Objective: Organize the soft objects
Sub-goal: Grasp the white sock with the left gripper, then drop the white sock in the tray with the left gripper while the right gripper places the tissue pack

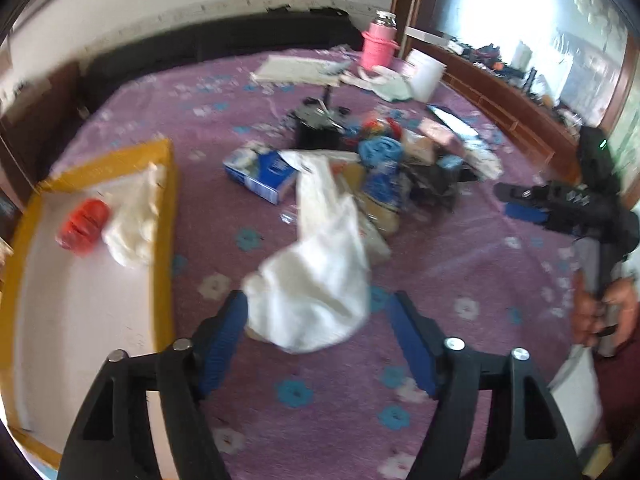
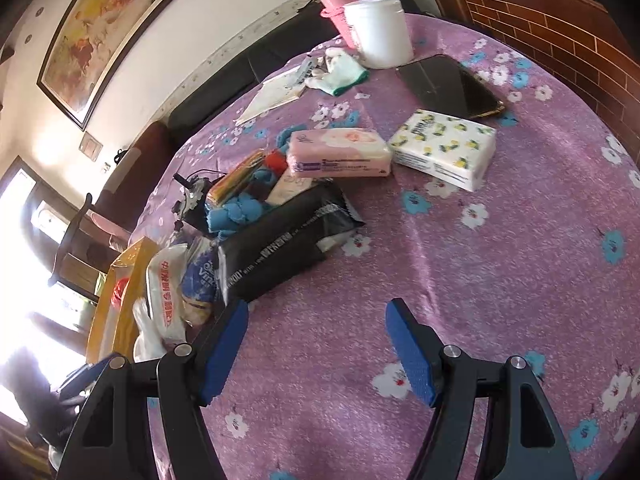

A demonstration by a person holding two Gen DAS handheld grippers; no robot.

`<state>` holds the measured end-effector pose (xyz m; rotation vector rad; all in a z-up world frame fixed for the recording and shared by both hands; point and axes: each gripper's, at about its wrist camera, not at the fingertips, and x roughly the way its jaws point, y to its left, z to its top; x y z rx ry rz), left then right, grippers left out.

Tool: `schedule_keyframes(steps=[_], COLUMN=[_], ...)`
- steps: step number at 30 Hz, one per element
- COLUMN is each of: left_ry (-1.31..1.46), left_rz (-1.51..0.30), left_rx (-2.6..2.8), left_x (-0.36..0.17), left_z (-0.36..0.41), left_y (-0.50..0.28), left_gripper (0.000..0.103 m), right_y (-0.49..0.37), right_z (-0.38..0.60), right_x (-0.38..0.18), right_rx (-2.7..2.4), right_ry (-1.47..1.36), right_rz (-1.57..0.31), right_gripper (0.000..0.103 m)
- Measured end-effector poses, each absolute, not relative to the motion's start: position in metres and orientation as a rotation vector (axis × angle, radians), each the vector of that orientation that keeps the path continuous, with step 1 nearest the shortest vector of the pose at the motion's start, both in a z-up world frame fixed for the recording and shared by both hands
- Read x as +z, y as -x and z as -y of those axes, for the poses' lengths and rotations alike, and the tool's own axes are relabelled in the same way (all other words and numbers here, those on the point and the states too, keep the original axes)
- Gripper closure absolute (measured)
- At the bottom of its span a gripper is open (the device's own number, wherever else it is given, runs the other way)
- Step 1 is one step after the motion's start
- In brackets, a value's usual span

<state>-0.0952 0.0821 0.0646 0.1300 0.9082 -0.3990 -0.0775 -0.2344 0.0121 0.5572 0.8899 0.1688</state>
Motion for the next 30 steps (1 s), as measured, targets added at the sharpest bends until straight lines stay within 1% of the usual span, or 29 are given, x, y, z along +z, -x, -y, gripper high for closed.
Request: schedule_keyframes(steps=[2,3,4,9,11,13,15,19,23,27,30], left_ry=[-0.178,-0.193,-0.216,-0.324,-0.303,-0.323,-0.238,-0.114,-0.018,0.062,0.094], left_rz=[-0.899,-0.9,-0.903,-0.951,-0.975,-0.949,-0.95,-0.921,-0.89,-0.856,-0.852], left_rx=[-0.391,-0.391,-0.388,-0.341,-0.37,-0.339,-0.376,-0.41,-0.45,-0.491,-0.508], left_x=[0.06,0.057,0.053,0.024,0.018,0.02,0.029,0.046,0.057,0.067,0.073], left_z=[-0.075,-0.072,-0.068,-0.045,-0.044,-0.046,-0.061,-0.083,-0.097,-0.104,-0.106], left_y=[0.091,0.088,0.083,0.062,0.062,0.067,0.07,0.081,0.092,0.102,0.105], left_gripper=[0.027,0.021,0.018,0.018,0.037,0.074,0.089,0.09,0.09,0.09,0.09], right_y=[0.075,0.074,0.073,0.07,0.07,0.07,0.07,0.074,0.075,0.068,0.045], right_z=[0.232,0.23,0.229,0.23,0.234,0.242,0.255,0.289,0.315,0.316,0.313], right_x=[0.014,0.014,0.014,0.013,0.013,0.013,0.013,0.015,0.014,0.02,0.027], right_rx=[0.171,0.172,0.172,0.159,0.149,0.13,0.107,0.029,-0.039,-0.062,-0.1], right_ry=[-0.555,-0.553,-0.549,-0.561,-0.567,-0.58,-0.61,-0.695,-0.718,-0.676,-0.53], right_rz=[-0.889,-0.891,-0.894,-0.9,-0.9,-0.892,-0.881,-0.83,-0.826,-0.829,-0.842], right_gripper=[0.028,0.028,0.028,0.027,0.027,0.027,0.026,0.026,0.025,0.025,0.025])
